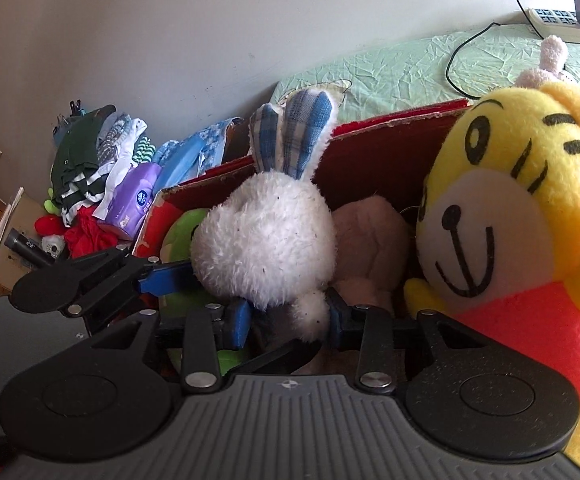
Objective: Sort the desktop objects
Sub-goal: 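Carry the white bunny plush with the right gripper over the red box, then lower the bunny plush into the red box and open the right gripper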
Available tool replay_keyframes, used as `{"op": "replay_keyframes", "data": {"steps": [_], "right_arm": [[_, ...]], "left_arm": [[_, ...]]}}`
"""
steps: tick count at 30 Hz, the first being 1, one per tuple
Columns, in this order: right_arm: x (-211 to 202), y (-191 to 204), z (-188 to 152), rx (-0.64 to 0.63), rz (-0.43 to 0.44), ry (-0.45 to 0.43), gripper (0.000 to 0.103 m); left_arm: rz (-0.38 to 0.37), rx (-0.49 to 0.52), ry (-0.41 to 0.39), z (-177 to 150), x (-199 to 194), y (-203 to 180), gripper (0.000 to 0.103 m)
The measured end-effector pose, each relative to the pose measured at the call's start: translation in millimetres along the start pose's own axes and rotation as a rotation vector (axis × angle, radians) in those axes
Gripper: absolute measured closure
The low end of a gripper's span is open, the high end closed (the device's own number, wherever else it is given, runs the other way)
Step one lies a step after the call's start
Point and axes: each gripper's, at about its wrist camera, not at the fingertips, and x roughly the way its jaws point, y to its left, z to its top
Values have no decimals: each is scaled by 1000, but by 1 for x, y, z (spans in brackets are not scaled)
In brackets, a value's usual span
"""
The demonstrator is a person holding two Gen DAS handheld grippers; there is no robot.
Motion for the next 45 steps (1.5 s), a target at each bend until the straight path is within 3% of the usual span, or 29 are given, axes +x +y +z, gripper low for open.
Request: {"op": "replay_keyframes", "data": {"steps": [6, 11, 13, 14, 15, 18, 24, 29, 32, 37, 45], "right_arm": [[-16, -6, 1, 47, 59, -16, 60], [-38, -11, 4, 85, 113, -110, 55], [-44, -12, 7, 99, 133, -153, 57], [-44, -12, 9, 98, 140, -159, 64], [-43, -10, 10, 91, 143, -157, 72], [-33, -3, 11, 58, 141, -142, 79], [-14, 3, 11, -8, 136, -133, 78], [-7, -18, 10, 59, 154, -79, 80], [-3, -28, 1, 103, 164, -82, 73], [-7, -39, 0, 173, 235, -92, 71], [-9, -43, 0, 181, 270, -103, 69]], "left_arm": [[-6, -5, -18, -3, -5, -2, 19], [-4, -32, -20, -4, -8, -2, 20], [-6, -46, -21, -3, -11, -1, 22], [-6, -51, -24, -2, -12, 0, 23], [-4, -56, -27, -2, -14, 0, 24], [-3, -60, -36, -2, -17, -1, 24], [24, -55, -21, -2, -8, 1, 25], [18, -62, -14, -1, -2, 0, 21], [26, -57, 0, -2, 4, -4, 19], [21, -72, -1, 0, 6, -4, 14], [34, -84, 3, -2, 11, -8, 10]]}}
